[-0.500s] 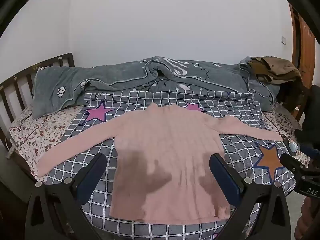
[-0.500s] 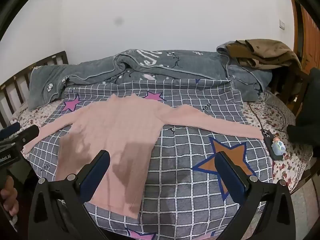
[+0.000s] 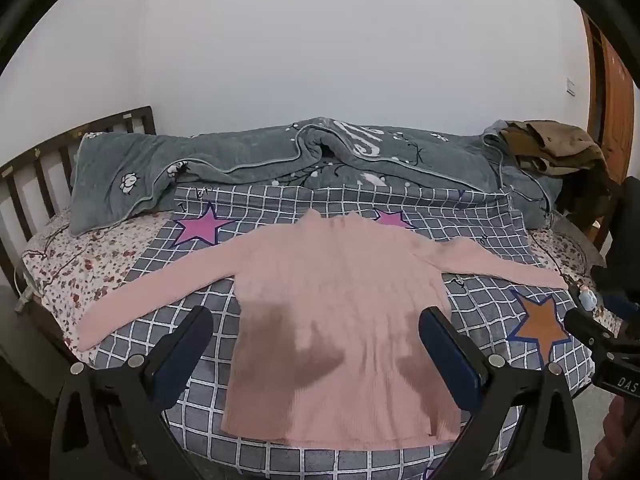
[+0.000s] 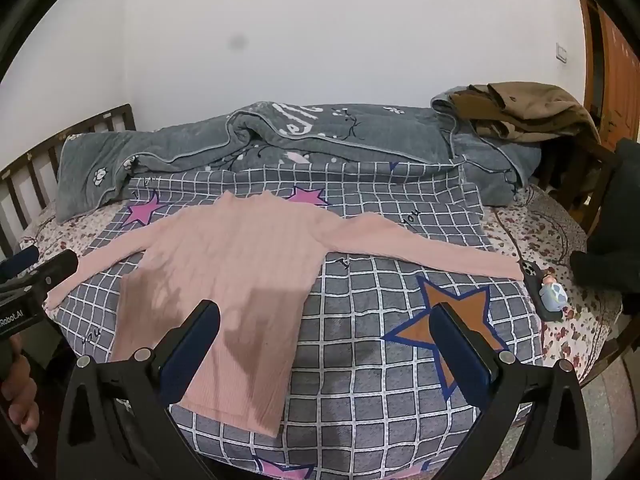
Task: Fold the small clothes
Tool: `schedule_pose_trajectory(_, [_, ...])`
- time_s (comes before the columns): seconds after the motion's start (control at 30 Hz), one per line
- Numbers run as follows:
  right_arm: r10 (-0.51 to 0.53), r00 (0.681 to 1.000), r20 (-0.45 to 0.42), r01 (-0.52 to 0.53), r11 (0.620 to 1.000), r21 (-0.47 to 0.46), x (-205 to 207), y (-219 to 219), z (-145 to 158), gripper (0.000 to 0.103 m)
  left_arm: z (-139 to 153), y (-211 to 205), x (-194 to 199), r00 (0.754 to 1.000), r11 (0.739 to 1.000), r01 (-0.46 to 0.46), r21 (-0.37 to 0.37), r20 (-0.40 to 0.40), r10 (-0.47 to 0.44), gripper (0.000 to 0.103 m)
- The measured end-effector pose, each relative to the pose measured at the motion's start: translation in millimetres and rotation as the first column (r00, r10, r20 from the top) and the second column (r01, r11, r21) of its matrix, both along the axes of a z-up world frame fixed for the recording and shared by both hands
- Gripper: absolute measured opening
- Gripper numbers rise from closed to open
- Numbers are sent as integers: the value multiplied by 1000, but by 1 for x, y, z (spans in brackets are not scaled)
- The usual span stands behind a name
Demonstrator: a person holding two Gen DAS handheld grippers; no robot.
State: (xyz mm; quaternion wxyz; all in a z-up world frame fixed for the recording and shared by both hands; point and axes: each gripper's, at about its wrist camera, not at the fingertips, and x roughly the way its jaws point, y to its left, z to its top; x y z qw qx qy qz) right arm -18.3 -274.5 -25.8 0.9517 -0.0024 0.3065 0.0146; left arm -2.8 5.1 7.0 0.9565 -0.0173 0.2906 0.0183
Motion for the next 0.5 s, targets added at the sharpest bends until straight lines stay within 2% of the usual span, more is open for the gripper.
schedule_pose_trajectory(0.5, [13,1000,10,-13,1000,17,-1,6,3,103,5,5,-8,999,1000,-23,-6,46,23,103])
